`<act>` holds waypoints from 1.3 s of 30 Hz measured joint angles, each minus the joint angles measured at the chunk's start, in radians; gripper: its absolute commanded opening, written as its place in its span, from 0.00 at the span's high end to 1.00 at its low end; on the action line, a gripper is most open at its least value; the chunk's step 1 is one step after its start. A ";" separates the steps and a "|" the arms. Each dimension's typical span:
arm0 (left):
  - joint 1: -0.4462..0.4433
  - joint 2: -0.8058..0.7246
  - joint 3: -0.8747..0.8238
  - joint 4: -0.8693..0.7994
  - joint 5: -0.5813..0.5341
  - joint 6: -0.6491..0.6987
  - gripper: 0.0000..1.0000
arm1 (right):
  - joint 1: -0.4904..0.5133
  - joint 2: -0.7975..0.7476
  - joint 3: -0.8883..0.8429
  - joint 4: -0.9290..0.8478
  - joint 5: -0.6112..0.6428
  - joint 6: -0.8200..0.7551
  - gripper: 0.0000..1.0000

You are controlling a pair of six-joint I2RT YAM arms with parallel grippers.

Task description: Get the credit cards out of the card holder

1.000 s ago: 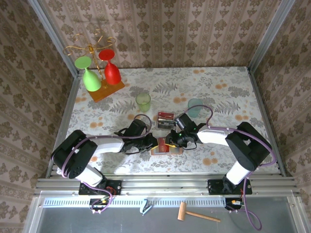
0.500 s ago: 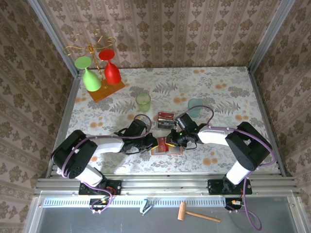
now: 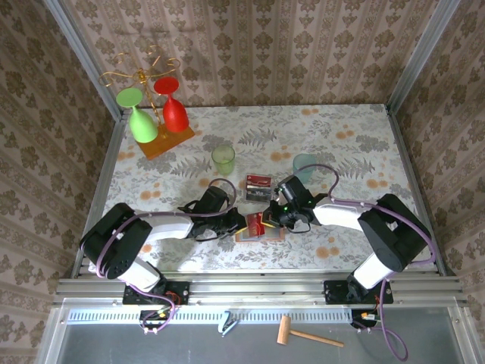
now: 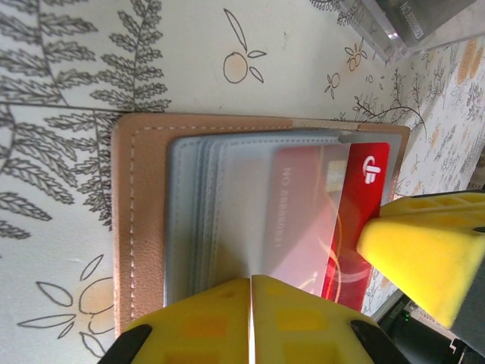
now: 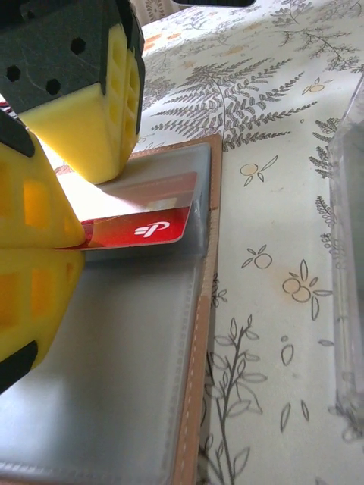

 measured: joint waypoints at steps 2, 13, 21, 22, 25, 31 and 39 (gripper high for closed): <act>0.000 0.000 0.000 0.000 0.000 0.000 0.90 | -0.008 -0.019 -0.001 -0.029 0.011 -0.016 0.97; 0.000 0.000 -0.001 0.002 0.000 -0.004 0.90 | -0.015 -0.087 0.000 -0.147 0.075 -0.087 0.97; 0.000 0.000 -0.001 0.003 0.000 -0.004 0.90 | -0.015 -0.113 0.004 -0.179 0.094 -0.094 0.97; 0.000 0.000 -0.001 0.003 0.000 -0.004 0.90 | -0.015 -0.115 0.004 -0.182 0.094 -0.094 0.97; 0.000 0.000 -0.001 0.003 0.000 -0.004 0.90 | -0.015 -0.116 0.004 -0.187 0.097 -0.094 0.96; 0.000 0.000 -0.001 0.006 0.000 -0.008 0.89 | -0.014 -0.116 0.005 -0.187 0.097 -0.093 0.94; 0.000 0.002 -0.001 0.008 0.000 -0.011 0.89 | 0.016 -0.115 0.020 -0.187 0.097 -0.082 0.88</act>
